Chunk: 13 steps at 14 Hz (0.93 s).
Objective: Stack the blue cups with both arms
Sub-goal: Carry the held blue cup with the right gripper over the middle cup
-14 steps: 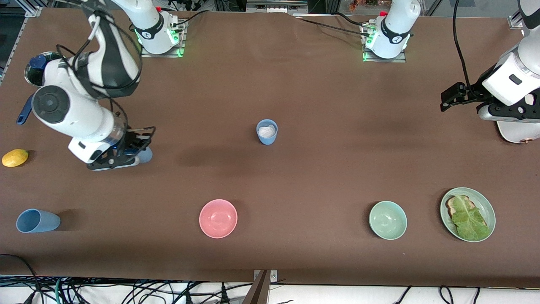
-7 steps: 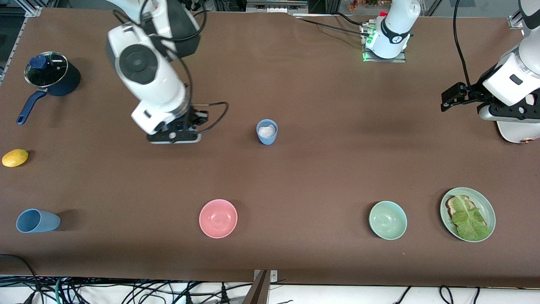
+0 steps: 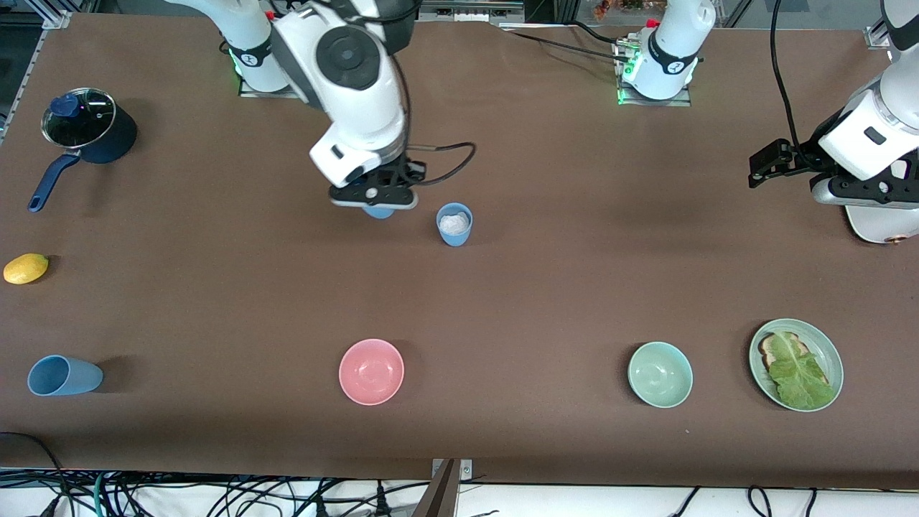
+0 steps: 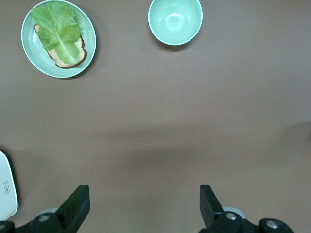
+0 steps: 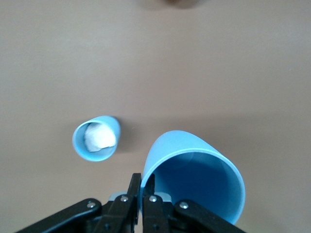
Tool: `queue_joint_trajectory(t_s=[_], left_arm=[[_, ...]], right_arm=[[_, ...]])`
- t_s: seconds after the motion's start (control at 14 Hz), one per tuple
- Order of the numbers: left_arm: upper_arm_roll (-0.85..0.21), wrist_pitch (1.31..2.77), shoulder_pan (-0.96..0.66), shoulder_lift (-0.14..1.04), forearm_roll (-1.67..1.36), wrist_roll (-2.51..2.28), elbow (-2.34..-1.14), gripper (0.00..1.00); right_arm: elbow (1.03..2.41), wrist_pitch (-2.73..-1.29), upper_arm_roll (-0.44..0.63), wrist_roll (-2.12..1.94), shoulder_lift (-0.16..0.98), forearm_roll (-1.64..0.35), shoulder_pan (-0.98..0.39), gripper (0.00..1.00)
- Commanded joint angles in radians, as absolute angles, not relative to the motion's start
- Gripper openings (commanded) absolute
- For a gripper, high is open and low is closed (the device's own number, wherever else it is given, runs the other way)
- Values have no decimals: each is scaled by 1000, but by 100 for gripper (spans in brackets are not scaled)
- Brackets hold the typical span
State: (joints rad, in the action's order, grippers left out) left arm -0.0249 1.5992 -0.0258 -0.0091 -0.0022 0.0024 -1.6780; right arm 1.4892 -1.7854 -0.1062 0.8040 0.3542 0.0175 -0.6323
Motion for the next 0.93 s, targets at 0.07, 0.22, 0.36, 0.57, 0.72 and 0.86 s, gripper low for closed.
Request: queue_joint_trajectory(t_s=[0.07,0.22,0.36,0.57,0.72,0.86], left_arm=[[-29,1586,-15,-14,-11,-3,-1678,100],[-31,1586,-17,-14,-9,-3,-1678,100],[-32,1586,-17,-14,9,-3,-1678,100],[-32,1586,-17,-14,9,-3,-1678,100],[-32,1586,-18,-14,9,-3,-1678,100],[-31,1586,-17,-14,9,-3,-1678,100]], right_arm=[[1378,-1819,-95,949,462,29,-712,0],[1371,-1847,-94,966,479,28,-732,0],[1329,-1859,-83,1008,524,32,-758,0],[1263,-1859,-29,1019,590,32,-810,0],[1236,-1859,-9,1020,618,31,-833,0],[1218,-1862,5,1025,637,31,-851,0]])
